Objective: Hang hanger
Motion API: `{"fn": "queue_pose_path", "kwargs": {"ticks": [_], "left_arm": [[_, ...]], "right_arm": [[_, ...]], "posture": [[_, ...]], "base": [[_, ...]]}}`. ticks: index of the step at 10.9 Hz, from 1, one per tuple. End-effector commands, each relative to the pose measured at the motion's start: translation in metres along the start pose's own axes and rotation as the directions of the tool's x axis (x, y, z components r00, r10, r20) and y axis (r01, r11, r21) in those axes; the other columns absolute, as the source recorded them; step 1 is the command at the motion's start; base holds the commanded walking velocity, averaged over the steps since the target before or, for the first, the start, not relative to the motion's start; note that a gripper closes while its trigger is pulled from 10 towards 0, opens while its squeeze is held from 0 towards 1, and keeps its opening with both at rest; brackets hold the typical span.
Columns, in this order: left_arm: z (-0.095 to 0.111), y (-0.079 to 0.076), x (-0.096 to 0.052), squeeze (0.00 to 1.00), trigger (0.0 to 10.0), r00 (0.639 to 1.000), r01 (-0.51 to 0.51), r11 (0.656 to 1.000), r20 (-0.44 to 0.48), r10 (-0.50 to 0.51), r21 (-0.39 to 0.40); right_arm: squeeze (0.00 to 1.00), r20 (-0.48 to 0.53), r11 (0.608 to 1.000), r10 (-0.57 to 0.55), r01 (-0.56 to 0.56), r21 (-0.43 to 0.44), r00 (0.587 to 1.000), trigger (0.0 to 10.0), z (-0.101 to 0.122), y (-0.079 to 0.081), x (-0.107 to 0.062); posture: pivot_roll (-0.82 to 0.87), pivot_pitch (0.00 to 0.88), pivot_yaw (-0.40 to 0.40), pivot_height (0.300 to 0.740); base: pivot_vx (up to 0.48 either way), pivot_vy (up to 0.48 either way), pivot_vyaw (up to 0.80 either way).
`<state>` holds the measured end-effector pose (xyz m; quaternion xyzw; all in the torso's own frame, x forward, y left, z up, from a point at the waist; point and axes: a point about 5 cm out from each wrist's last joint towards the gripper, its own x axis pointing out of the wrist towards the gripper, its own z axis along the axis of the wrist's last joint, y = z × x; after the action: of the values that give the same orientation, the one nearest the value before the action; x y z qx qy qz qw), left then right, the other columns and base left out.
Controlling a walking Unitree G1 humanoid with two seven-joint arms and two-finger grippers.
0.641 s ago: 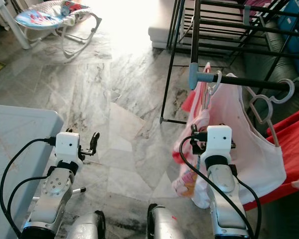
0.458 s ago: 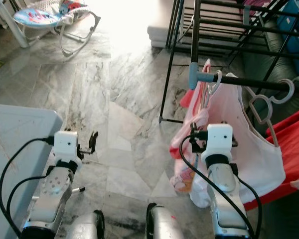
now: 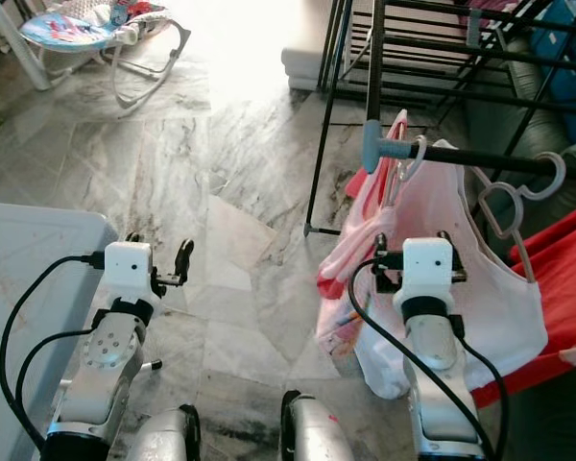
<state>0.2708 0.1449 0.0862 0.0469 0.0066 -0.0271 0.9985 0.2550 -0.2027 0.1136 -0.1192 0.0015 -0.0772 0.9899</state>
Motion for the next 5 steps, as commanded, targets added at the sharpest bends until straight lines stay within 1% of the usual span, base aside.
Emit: {"fn": "queue_pose_path", "kwargs": {"ticks": [1,4,5], "left_arm": [[-0.0032,-0.0015,-0.0006,0.00,10.0,1.000,0.011,1.000,-0.020,-0.011,-0.006],[-0.0038,-0.0032,-0.0018,0.00,10.0,0.999,0.016,1.000,-0.032,-0.017,-0.010],[-0.0037,-0.0036,-0.0019,0.00,10.0,0.999,0.017,1.000,-0.034,-0.017,-0.009]], "right_arm": [[1.00,0.018,0.999,-0.035,0.035,-0.018,0.999,10.0,0.0031,-0.0060,-0.0036],[1.00,0.033,0.997,-0.061,0.062,-0.038,0.998,10.0,0.0050,-0.0091,-0.0019],[1.00,0.042,0.996,-0.066,0.068,-0.052,0.997,10.0,0.0059,-0.0092,-0.0014]], "posture": [[-0.03,0.218,-0.047,0.740],[-0.03,0.218,-0.046,0.740],[-0.03,0.218,-0.046,0.740]], "base": [[0.000,-0.307,0.00],[0.000,-0.310,0.00],[0.000,-0.382,0.00]]}}
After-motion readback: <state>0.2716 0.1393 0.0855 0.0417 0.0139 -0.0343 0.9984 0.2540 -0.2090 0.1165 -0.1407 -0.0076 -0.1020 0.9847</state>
